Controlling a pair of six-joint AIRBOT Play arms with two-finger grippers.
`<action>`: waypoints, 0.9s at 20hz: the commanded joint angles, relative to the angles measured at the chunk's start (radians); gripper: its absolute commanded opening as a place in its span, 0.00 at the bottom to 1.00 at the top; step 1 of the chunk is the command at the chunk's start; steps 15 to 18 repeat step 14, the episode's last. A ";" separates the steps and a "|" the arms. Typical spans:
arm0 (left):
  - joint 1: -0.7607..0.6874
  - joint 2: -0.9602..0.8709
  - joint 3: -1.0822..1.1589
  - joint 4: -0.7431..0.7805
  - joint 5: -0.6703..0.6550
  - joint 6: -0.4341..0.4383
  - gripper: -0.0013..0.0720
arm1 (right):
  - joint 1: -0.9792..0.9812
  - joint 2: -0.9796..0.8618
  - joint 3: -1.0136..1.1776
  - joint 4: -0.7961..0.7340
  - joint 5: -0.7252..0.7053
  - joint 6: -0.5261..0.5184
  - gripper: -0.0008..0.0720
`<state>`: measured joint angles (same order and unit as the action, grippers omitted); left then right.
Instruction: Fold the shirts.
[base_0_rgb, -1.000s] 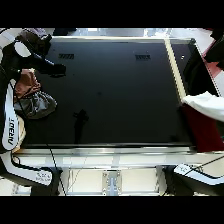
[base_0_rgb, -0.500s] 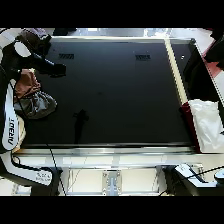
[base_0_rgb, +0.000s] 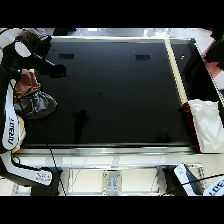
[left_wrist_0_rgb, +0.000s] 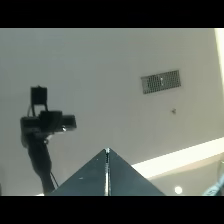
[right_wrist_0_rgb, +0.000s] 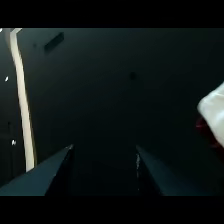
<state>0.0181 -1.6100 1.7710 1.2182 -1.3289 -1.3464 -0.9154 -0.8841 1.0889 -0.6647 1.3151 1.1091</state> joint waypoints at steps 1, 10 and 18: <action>0.000 -0.001 0.000 -0.001 -0.035 -0.085 0.03 | 0.219 0.015 0.006 0.027 -0.020 -0.082 0.61; 0.000 -0.001 0.000 0.000 -0.034 -0.113 0.03 | 0.367 0.016 0.006 -0.043 0.004 -0.063 0.61; 0.000 -0.001 0.000 0.000 -0.034 -0.113 0.03 | 0.367 0.016 0.006 -0.045 0.012 -0.063 0.61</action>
